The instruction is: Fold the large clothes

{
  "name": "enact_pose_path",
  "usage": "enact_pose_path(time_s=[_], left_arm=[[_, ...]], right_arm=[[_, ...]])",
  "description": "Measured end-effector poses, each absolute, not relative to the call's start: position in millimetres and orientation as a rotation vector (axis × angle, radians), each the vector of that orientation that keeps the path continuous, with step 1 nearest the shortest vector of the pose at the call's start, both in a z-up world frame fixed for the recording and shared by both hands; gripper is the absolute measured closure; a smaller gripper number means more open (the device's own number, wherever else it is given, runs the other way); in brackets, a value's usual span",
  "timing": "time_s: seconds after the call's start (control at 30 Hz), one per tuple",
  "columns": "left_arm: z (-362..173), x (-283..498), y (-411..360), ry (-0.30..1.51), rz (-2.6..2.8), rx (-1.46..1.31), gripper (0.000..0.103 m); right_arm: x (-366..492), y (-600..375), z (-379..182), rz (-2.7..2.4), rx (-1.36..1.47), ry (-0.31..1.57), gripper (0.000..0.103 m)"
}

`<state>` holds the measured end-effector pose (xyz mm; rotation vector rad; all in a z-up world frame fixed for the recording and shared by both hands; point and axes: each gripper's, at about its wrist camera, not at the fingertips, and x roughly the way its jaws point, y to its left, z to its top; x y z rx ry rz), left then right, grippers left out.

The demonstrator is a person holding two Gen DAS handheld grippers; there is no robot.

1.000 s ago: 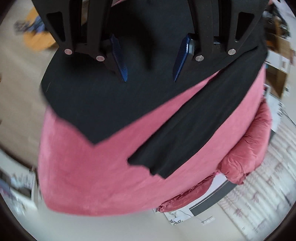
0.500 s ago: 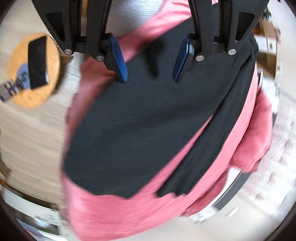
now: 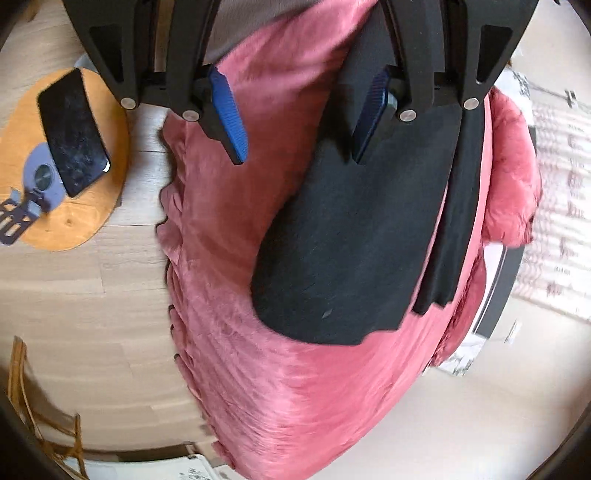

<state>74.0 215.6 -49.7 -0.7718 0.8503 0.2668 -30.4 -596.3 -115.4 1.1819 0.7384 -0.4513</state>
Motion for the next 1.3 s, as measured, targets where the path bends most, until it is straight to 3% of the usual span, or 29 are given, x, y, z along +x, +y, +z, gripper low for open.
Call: enact_pose_path(time_s=[0.03,0.07,0.1,0.2,0.33,0.4,0.43,0.67,0.97,1.03,1.1,1.13,1.17,1.3], left_arm=[[-48.4,74.7,215.1,0.857,0.272,-0.767,0.045],[-45.7,76.4,213.1,0.865,0.278,-0.742,0.049],[-42.4,78.2,210.5,0.871,0.281,-0.714,0.053],[-32.4,78.4,205.4,0.848,0.285,-0.667,0.059],[-28.5,81.1,197.6,0.837,0.309,-0.625,0.060],[-30.1,82.6,195.4,0.843,0.320,-0.609,0.060],[-30.7,81.3,194.6,0.841,0.325,-0.602,0.059],[-38.2,81.9,187.0,0.854,0.338,-0.589,0.049],[-43.7,87.0,182.6,0.872,0.361,-0.601,0.045],[-45.0,89.1,183.0,0.892,0.357,-0.601,0.053],[-40.6,91.0,184.2,0.898,0.351,-0.612,0.077],[-38.0,91.2,184.9,0.890,0.327,-0.638,0.086],[-32.8,91.4,185.9,0.878,0.309,-0.663,0.089],[-6.6,86.5,199.1,0.798,0.241,-0.806,0.093]], right_arm=[[-26.9,-600.4,-121.4,-0.456,1.205,0.739,0.044],[-21.8,-604.6,-124.2,-0.444,1.226,0.738,0.057],[-16.8,-606.8,-121.9,-0.417,1.219,0.718,0.080],[4.6,-604.2,-86.0,-0.404,1.048,0.702,0.085],[31.4,-589.8,-37.0,-0.229,0.931,0.604,0.082],[42.6,-585.6,-28.2,-0.172,0.924,0.632,0.059],[46.6,-587.3,-32.0,-0.137,0.959,0.672,0.057],[1.3,-610.7,-84.5,-0.271,1.105,0.719,0.056],[-19.3,-618.9,-125.5,-0.331,1.298,0.614,0.056],[-18.3,-616.0,-131.3,-0.323,1.328,0.600,0.057],[-11.3,-612.6,-127.4,-0.264,1.325,0.597,0.082],[-7.6,-610.6,-120.4,-0.257,1.290,0.604,0.085],[-5.5,-608.0,-108.5,-0.256,1.241,0.608,0.093],[-5.3,-605.8,-49.8,-0.203,1.143,0.524,0.097]])
